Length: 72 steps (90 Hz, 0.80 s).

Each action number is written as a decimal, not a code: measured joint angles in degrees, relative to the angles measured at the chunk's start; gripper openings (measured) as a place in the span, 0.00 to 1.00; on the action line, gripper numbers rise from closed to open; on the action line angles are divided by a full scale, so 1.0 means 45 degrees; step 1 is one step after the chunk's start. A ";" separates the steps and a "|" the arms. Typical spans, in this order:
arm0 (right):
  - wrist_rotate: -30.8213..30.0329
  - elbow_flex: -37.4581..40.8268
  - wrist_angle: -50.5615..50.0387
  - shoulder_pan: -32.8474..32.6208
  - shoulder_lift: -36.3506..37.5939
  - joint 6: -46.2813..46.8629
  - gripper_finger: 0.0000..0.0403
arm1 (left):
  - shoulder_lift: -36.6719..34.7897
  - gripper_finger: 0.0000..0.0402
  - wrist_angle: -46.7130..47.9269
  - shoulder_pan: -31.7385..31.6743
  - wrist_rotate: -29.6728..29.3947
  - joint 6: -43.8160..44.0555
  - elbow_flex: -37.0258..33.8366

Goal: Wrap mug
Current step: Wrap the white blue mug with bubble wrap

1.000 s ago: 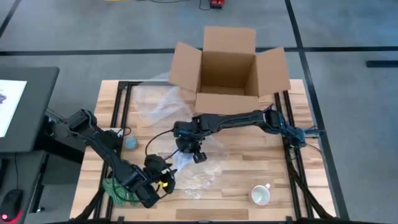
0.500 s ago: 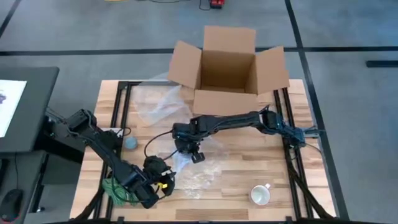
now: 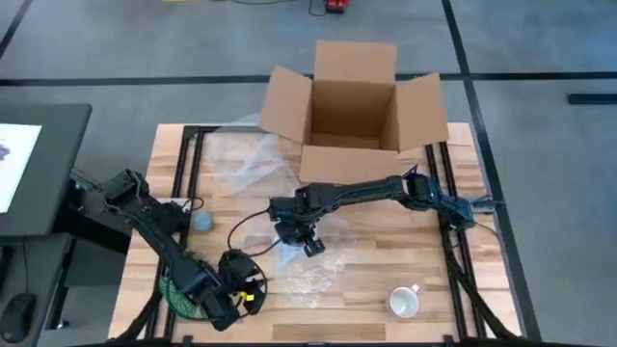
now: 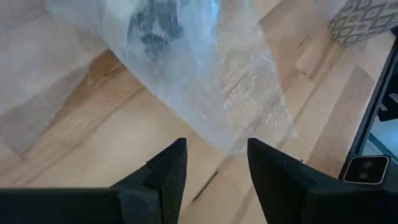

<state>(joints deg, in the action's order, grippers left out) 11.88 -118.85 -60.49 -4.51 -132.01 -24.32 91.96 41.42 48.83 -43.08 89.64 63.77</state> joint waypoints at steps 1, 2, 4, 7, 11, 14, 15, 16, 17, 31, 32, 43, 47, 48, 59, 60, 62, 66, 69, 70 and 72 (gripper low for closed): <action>0.0000 0.0000 -0.0066 -0.0032 0.0011 -0.0088 0.00 | 0.0000 0.37 0.0002 0.0004 -0.0053 -0.0019 0.0000; -0.0003 0.0000 -0.0135 -0.0061 0.0017 -0.0186 0.00 | 0.0000 0.37 0.0002 0.0017 -0.0110 -0.0023 0.0000; -0.0001 -0.0004 -0.0284 -0.0132 0.0033 -0.0406 0.00 | 0.0000 0.37 -0.0002 0.0042 -0.0183 -0.0059 0.0000; 0.0000 -0.0012 -0.0577 -0.0260 0.0040 -0.0769 0.00 | 0.0000 0.37 0.0002 0.0069 -0.0255 -0.0105 0.0000; 0.0000 -0.0019 -0.1016 -0.0431 0.0040 -0.1197 0.00 | 0.0000 0.37 0.0006 0.0080 -0.0414 -0.0119 0.0000; 0.0005 -0.0019 -0.1305 -0.0567 0.0040 -0.1476 0.00 | 0.0000 0.37 0.0002 0.0080 -0.0441 -0.0123 0.0000; 0.0007 -0.0016 -0.1377 -0.0614 0.0040 -0.1558 0.00 | 0.0000 0.37 0.0002 0.0080 -0.0444 -0.0126 0.0000; 0.0007 -0.0015 -0.1433 -0.0660 0.0040 -0.1637 0.00 | 0.0000 0.37 -0.0001 0.0080 -0.0448 -0.0126 0.0000; 0.0005 -0.0015 -0.1477 -0.0704 0.0040 -0.1715 0.00 | 0.0000 0.37 -0.0002 0.0080 -0.0449 -0.0126 0.0000; -0.0009 -0.0063 -0.1500 -0.1248 0.0155 -0.2483 0.00 | 0.0000 0.37 -0.0002 0.0080 -0.0459 -0.0126 0.0005; -0.0010 -0.0077 -0.1501 -0.1277 0.0175 -0.2514 0.00 | 0.0000 0.37 -0.0002 0.0080 -0.0459 -0.0128 0.0005; -0.0034 -0.0338 -0.1395 -0.1547 0.0587 -0.2709 0.00 | 0.0000 0.37 0.0012 0.0080 -0.0483 -0.0119 0.0007; -0.0054 -0.0467 -0.1411 -0.1625 0.0735 -0.2709 0.00 | 0.0000 0.37 0.0012 0.0080 -0.0483 -0.0121 0.0005; -0.0058 -0.0496 -0.1400 -0.1635 0.0771 -0.2709 0.00 | 0.0000 0.37 0.0012 0.0080 -0.0483 -0.0119 0.0007; -0.0063 -0.0726 -0.1455 -0.1714 0.1093 -0.2514 0.00 | 0.0000 0.37 0.0007 0.0080 -0.0492 -0.0116 0.0010; -0.0067 -0.0743 -0.1442 -0.1714 0.1127 -0.2510 0.00 | 0.0000 0.37 0.0007 0.0080 -0.0492 -0.0116 0.0010; -0.0068 -0.0776 -0.1428 -0.1714 0.1188 -0.2505 0.00 | 0.0000 0.37 0.0005 0.0080 -0.0490 -0.0116 0.0010; -0.0081 -0.0823 -0.1442 -0.1689 0.1325 -0.2509 0.00 | 0.0000 0.37 -0.0002 0.0080 -0.0498 -0.0116 0.0005; -0.0092 -0.0858 -0.1420 -0.1651 0.1405 -0.2510 0.00 | 0.0000 0.37 0.0001 0.0080 -0.0502 -0.0108 0.0009; -0.0092 -0.0870 -0.1395 -0.1641 0.1422 -0.2510 0.00 | 0.0000 0.37 0.0002 0.0080 -0.0503 -0.0105 0.0008; -0.0095 -0.0878 -0.1325 -0.1618 0.1467 -0.2508 0.00 | 0.0000 0.37 0.0006 0.0080 -0.0503 -0.0099 0.0006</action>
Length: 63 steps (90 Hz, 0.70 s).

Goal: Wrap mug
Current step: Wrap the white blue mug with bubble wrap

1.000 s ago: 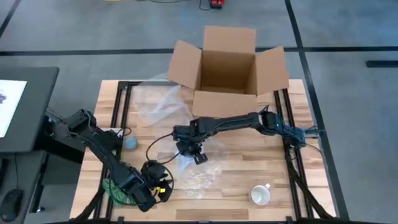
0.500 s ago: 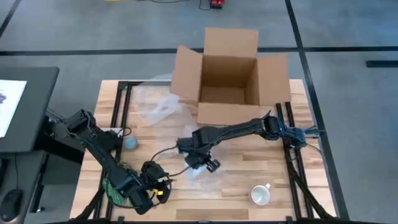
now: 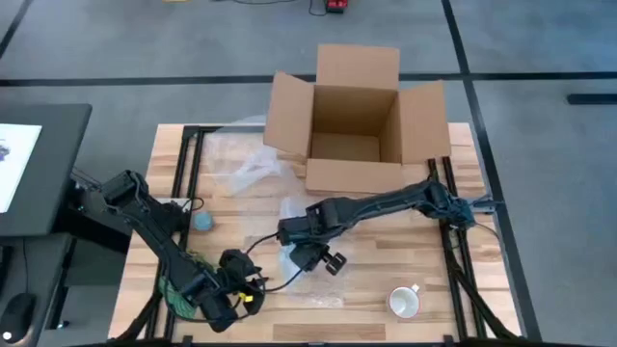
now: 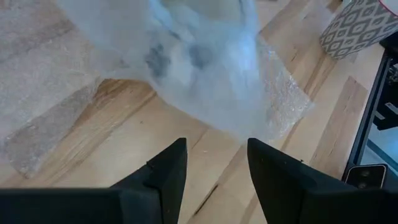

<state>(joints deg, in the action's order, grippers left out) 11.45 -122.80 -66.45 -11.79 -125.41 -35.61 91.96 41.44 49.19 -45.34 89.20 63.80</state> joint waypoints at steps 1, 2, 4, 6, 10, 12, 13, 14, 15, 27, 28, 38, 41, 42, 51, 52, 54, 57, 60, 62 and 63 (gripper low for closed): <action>-0.0004 -0.0006 0.0034 0.0016 0.0023 0.0003 0.00 | 0.0000 0.37 0.0002 0.0000 -0.0001 0.0002 0.0000; -0.0034 -0.0006 0.0054 0.0035 0.0042 0.0017 0.00 | 0.0000 0.37 0.0002 0.0000 -0.0005 0.0002 -0.0001; -0.0102 -0.0006 0.0071 0.0078 0.0058 0.0103 0.00 | 0.0000 0.37 -0.0005 0.0000 -0.0016 0.0002 0.0000; -0.0187 -0.0006 0.0079 0.0126 0.0064 0.0188 0.00 | 0.0000 0.37 -0.0005 0.0000 -0.0022 0.0000 0.0003; -0.0289 -0.0006 0.0169 0.0261 0.0064 0.0334 0.00 | 0.0000 0.37 -0.0003 0.0000 -0.0029 -0.0002 -0.0001; -0.0289 -0.0006 0.0204 0.0350 0.0061 0.0395 0.00 | 0.0000 0.37 -0.0003 -0.0005 -0.0029 0.0009 0.0002; -0.0290 -0.0006 0.0215 0.0398 0.0058 0.0429 0.00 | 0.0000 0.37 -0.0003 -0.0005 -0.0029 0.0024 -0.0001; -0.0293 -0.0006 0.0221 0.0446 0.0055 0.0448 0.00 | 0.0000 0.37 -0.0003 -0.0005 -0.0029 0.0045 0.0001; -0.0307 -0.0001 0.0233 0.0494 0.0054 0.0460 0.00 | 0.0000 0.37 -0.0003 -0.0005 -0.0029 0.0069 0.0003; -0.0325 0.0337 0.0673 0.1064 0.0064 0.0576 0.00 | 0.0000 0.37 -0.0037 -0.0005 -0.0029 0.0202 -0.0002; -0.0324 0.0360 0.0648 0.1106 0.0064 0.0576 0.00 | 0.0000 0.37 -0.0037 -0.0005 -0.0029 0.0202 -0.0002; -0.0328 0.0470 0.0442 0.1425 0.0045 0.0576 0.00 | 0.0000 0.37 -0.0041 -0.0005 -0.0057 0.0032 0.0000; -0.0322 0.0466 0.0436 0.1468 0.0048 0.0576 0.00 | 0.0000 0.37 -0.0038 -0.0009 -0.0070 -0.0032 -0.0002; -0.0321 0.0463 0.0434 0.1476 0.0049 0.0576 0.00 | 0.0000 0.37 -0.0037 -0.0010 -0.0074 -0.0047 -0.0002; -0.0305 0.0451 0.0318 0.1469 0.0054 0.0511 0.00 | 0.0000 0.37 -0.0042 -0.0010 -0.0092 -0.0086 -0.0001; -0.0301 0.0452 0.0286 0.1458 0.0065 0.0487 0.00 | 0.0000 0.37 -0.0042 -0.0010 -0.0092 -0.0081 -0.0002; -0.0295 0.0455 0.0224 0.1435 0.0082 0.0418 0.00 | 0.0000 0.37 -0.0042 -0.0010 -0.0092 -0.0062 0.0000; -0.0286 0.0455 0.0153 0.1395 0.0098 0.0304 0.00 | 0.0000 0.37 -0.0047 -0.0010 -0.0092 -0.0038 -0.0002; -0.0272 0.0455 0.0124 0.1366 0.0136 0.0127 0.00 | 0.0000 0.37 -0.0050 -0.0010 -0.0092 -0.0011 0.0002; -0.0259 0.0455 0.0110 0.1355 0.0153 0.0017 0.00 | 0.0000 0.37 -0.0055 -0.0010 -0.0103 -0.0011 0.0003; -0.0249 0.0455 0.0094 0.1340 0.0161 -0.0027 0.00 | 0.0000 0.37 -0.0058 -0.0010 -0.0115 -0.0012 0.0002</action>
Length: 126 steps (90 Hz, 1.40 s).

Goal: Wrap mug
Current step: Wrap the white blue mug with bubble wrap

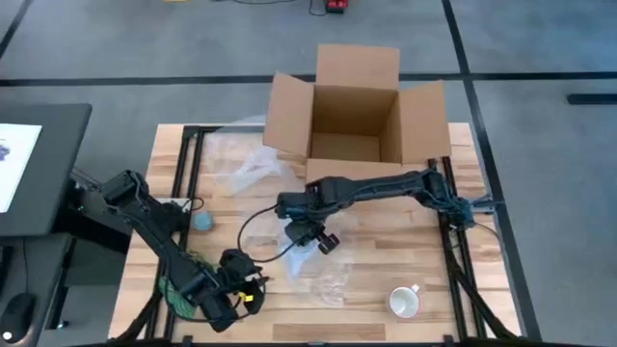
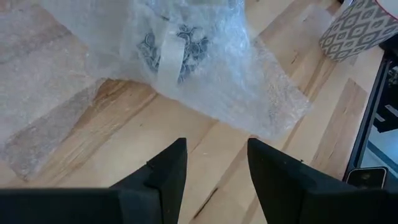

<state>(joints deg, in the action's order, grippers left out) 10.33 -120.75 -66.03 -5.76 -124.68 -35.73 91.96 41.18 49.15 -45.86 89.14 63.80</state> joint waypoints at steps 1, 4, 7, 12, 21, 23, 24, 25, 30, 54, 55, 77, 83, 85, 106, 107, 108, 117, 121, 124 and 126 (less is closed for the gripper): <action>0.0011 0.0000 -0.0022 -0.0020 0.0008 -0.0039 0.00 | 0.0000 0.37 -0.0003 0.0000 -0.0015 0.0000 -0.0003; 0.0018 -0.0005 -0.0101 -0.0069 0.0018 -0.0076 0.00 | 0.0000 0.37 0.0000 0.0000 -0.0070 -0.0015 -0.0002; 0.0018 -0.0005 -0.0171 -0.0110 0.0020 -0.0089 0.00 | 0.0000 0.37 -0.0001 0.0000 -0.0129 -0.0047 -0.0003; 0.0018 -0.0005 -0.0188 -0.0187 0.0007 -0.0170 0.00 | 0.0000 0.37 -0.0002 0.0000 -0.0247 -0.0092 -0.0002; 0.0154 0.0000 0.0393 -0.0271 -0.0019 -0.0170 0.00 | 0.0000 0.37 0.0006 0.0000 -0.0339 -0.0226 -0.0003; 0.0217 0.0003 0.0567 -0.0271 -0.0019 -0.0169 0.00 | 0.0000 0.37 0.0006 0.0000 -0.0355 -0.0301 -0.0003; 0.0250 0.0016 0.0648 -0.0270 -0.0019 -0.0159 0.00 | 0.0000 0.37 0.0006 0.0000 -0.0361 -0.0326 -0.0003; 0.0276 0.0037 0.0734 -0.0267 -0.0019 -0.0139 0.00 | 0.0000 0.37 0.0006 0.0000 -0.0361 -0.0338 0.0000; 0.0300 0.0352 0.1266 -0.0228 -0.0019 0.0097 0.00 | 0.0000 0.37 0.0006 0.0000 -0.0366 -0.0335 -0.0003; 0.0281 0.2554 0.3283 -0.0105 -0.0039 0.0511 0.00 | 0.0000 0.37 0.0006 -0.0051 -0.0362 -0.0079 -0.0003; 0.0283 0.2655 0.3370 -0.0108 -0.0038 0.0511 0.00 | 0.0000 0.37 0.0008 -0.0055 -0.0361 -0.0078 -0.0001; 0.0230 0.3774 0.4406 -0.0102 -0.0029 0.0604 0.00 | 0.0000 0.37 0.0006 -0.0112 -0.0361 -0.0028 -0.0002; 0.0023 0.3779 0.4395 -0.0111 -0.0029 0.0579 0.00 | 0.0000 0.37 0.0006 -0.0112 -0.0361 0.0009 -0.0003; 0.0008 0.3778 0.4392 -0.0111 -0.0028 0.0540 0.00 | 0.0000 0.37 0.0000 -0.0112 -0.0361 0.0006 -0.0003; -0.0113 0.2908 0.3561 -0.0215 0.0374 0.0492 0.00 | 0.0000 0.37 -0.0018 -0.0112 -0.0361 0.0049 0.0000; -0.0113 0.2837 0.3499 -0.0214 0.0386 0.0489 0.00 | 0.0000 0.37 -0.0019 -0.0112 -0.0361 0.0049 0.0001; -0.0113 0.2765 0.3437 -0.0214 0.0397 0.0487 0.00 | 0.0000 0.37 -0.0022 -0.0112 -0.0361 0.0049 -0.0002; -0.0103 0.1962 0.2606 -0.0233 0.0413 0.0502 0.00 | 0.0000 0.37 -0.0028 -0.0112 -0.0361 0.0044 -0.0001; -0.0108 0.1603 0.2020 -0.0222 0.0413 0.0502 0.00 | 0.0000 0.37 -0.0028 -0.0112 -0.0361 0.0044 -0.0003; -0.0108 0.1375 0.1751 -0.0218 0.0413 0.0502 0.00 | 0.0000 0.37 -0.0028 -0.0112 -0.0365 0.0044 -0.0003; -0.0106 0.1243 0.1616 -0.0216 0.0413 0.0530 0.00 | 0.0000 0.37 -0.0028 -0.0112 -0.0361 0.0044 0.0001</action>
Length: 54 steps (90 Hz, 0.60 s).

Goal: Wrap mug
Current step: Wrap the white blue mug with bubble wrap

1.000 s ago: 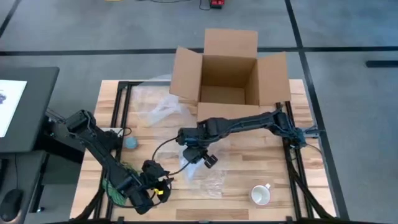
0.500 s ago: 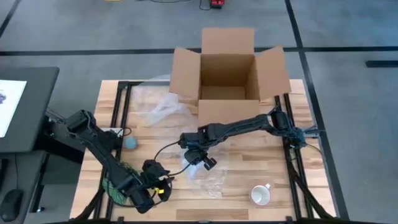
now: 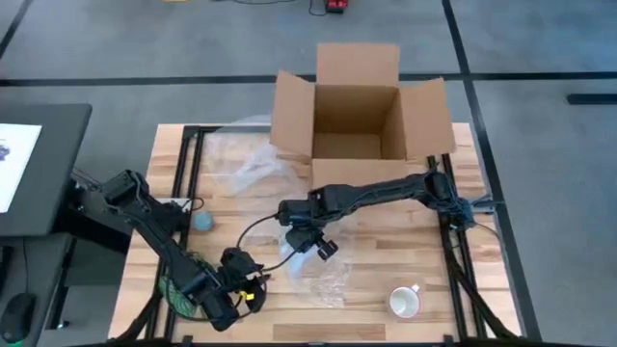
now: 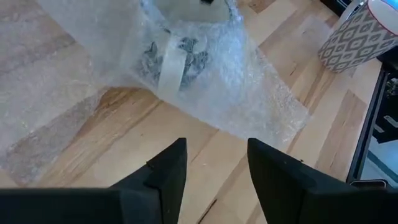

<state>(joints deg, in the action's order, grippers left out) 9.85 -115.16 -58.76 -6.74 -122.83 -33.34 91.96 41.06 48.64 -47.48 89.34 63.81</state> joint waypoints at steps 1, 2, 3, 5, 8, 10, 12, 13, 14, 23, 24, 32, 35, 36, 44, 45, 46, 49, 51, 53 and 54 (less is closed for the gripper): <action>0.0003 -0.0052 -0.0058 0.0003 0.0000 0.0039 0.00 | 0.0000 0.37 0.0000 0.0000 0.0000 0.0000 -0.0003; 0.0003 -0.0096 -0.0119 0.0006 0.0000 0.0063 0.00 | 0.0000 0.37 0.0000 0.0000 0.0000 0.0000 -0.0004; 0.0003 -0.0139 -0.0186 0.0009 0.0001 0.0080 0.00 | 0.0000 0.37 0.0000 0.0000 0.0000 0.0000 -0.0004; 0.0013 -0.0222 -0.0342 0.0013 0.0005 0.0112 0.00 | 0.0000 0.37 0.0000 0.0000 0.0000 0.0000 -0.0003; 0.0057 -0.0338 -0.0629 0.0018 0.0005 0.0119 0.00 | 0.0000 0.37 -0.0001 0.0000 0.0000 0.0000 -0.0004; 0.0082 -0.0406 -0.0849 0.0015 0.0002 0.0096 0.00 | 0.0000 0.37 -0.0005 0.0000 0.0000 0.0000 -0.0004; 0.0101 -0.0456 -0.1046 -0.0002 0.0000 0.0044 0.00 | 0.0000 0.37 -0.0011 0.0000 0.0000 0.0000 -0.0001; 0.0110 -0.0472 -0.1113 -0.0011 -0.0003 0.0022 0.00 | 0.0000 0.37 -0.0016 0.0000 0.0000 0.0001 0.0000; 0.0115 -0.0491 -0.1178 -0.0022 -0.0005 0.0001 0.00 | 0.0000 0.37 -0.0021 0.0000 0.0000 0.0002 -0.0001; 0.0170 -0.0542 -0.1392 -0.0101 0.0000 -0.0373 0.03 | 0.0000 0.37 -0.0073 0.0000 0.0000 0.0000 -0.0003; 0.0174 -0.0543 -0.1435 -0.0116 0.0000 -0.0413 0.04 | 0.0000 0.37 -0.0073 0.0000 0.0000 0.0000 -0.0002; 0.0204 -0.0538 -0.1772 -0.0236 -0.0005 -0.0691 0.09 | 0.0000 0.37 -0.0073 0.0000 0.0000 -0.0039 -0.0002; 0.0224 -0.0538 -0.1859 -0.0316 -0.0005 -0.0805 0.12 | 0.0000 0.37 -0.0068 0.0000 0.0000 -0.0039 0.0001; 0.0230 -0.0538 -0.1898 -0.0347 -0.0005 -0.0869 0.13 | 0.0000 0.37 -0.0068 0.0000 0.0000 -0.0039 -0.0002; 0.0232 -0.0538 -0.2439 -0.0697 -0.0005 -0.1455 0.21 | 0.0000 0.37 -0.0068 0.0000 0.0005 -0.0038 -0.0003; 0.0232 -0.0538 -0.2509 -0.0757 -0.0005 -0.1519 0.22 | 0.0000 0.37 -0.0068 0.0000 0.0005 -0.0039 -0.0004; 0.0232 -0.0538 -0.2575 -0.0817 -0.0005 -0.1572 0.23 | 0.0000 0.37 -0.0068 0.0000 0.0005 -0.0039 -0.0004; 0.0236 -0.0538 -0.2725 -0.0992 -0.0005 -0.1669 0.26 | 0.0000 0.37 -0.0068 0.0000 0.0000 -0.0056 -0.0003; 0.0236 -0.0538 -0.2792 -0.1104 -0.0005 -0.1724 0.28 | 0.0000 0.37 -0.0068 0.0000 0.0000 -0.0087 -0.0004; 0.0222 -0.0538 -0.2834 -0.1223 -0.0005 -0.1796 0.30 | 0.0000 0.37 -0.0068 0.0000 -0.0005 -0.0087 -0.0004; 0.0212 -0.0538 -0.2856 -0.1277 -0.0005 -0.1825 0.31 | 0.0000 0.37 -0.0068 0.0000 -0.0005 -0.0087 -0.0004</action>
<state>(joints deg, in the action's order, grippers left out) 10.81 -117.58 -71.61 -12.48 -122.85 -41.56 91.96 40.75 48.64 -47.51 88.95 63.79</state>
